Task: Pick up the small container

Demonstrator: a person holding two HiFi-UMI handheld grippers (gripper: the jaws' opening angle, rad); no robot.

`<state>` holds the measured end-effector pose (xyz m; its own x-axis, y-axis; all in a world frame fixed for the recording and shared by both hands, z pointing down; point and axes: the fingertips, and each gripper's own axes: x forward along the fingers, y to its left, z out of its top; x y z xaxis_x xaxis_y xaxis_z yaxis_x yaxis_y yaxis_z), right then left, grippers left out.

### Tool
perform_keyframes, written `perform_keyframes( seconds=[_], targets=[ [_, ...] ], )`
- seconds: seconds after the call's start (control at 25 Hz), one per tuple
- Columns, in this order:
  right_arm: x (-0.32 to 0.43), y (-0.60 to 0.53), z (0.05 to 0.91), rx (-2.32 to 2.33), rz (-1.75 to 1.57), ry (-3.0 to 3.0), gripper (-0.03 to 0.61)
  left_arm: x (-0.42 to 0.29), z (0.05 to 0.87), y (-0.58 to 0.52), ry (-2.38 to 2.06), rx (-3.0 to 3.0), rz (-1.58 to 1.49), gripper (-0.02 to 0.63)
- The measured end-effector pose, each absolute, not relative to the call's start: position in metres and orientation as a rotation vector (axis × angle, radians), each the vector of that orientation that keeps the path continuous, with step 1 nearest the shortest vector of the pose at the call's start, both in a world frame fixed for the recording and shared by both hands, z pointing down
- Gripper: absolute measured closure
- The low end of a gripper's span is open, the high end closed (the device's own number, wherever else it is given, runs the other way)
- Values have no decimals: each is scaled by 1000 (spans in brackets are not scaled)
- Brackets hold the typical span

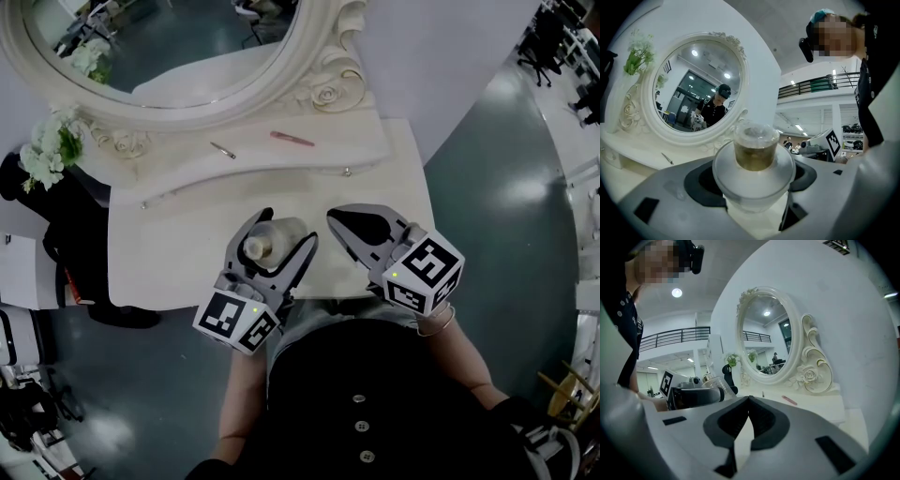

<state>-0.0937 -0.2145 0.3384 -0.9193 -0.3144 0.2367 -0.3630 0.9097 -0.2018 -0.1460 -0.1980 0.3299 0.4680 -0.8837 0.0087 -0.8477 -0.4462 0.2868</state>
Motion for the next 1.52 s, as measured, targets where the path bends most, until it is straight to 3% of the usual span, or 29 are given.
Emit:
perform_keyframes(
  seconds=[1.52],
  targets=[
    [-102, -215, 349, 500, 273, -2811, 578, -152, 344, -201, -1479, 2432, -169, 285]
  ],
)
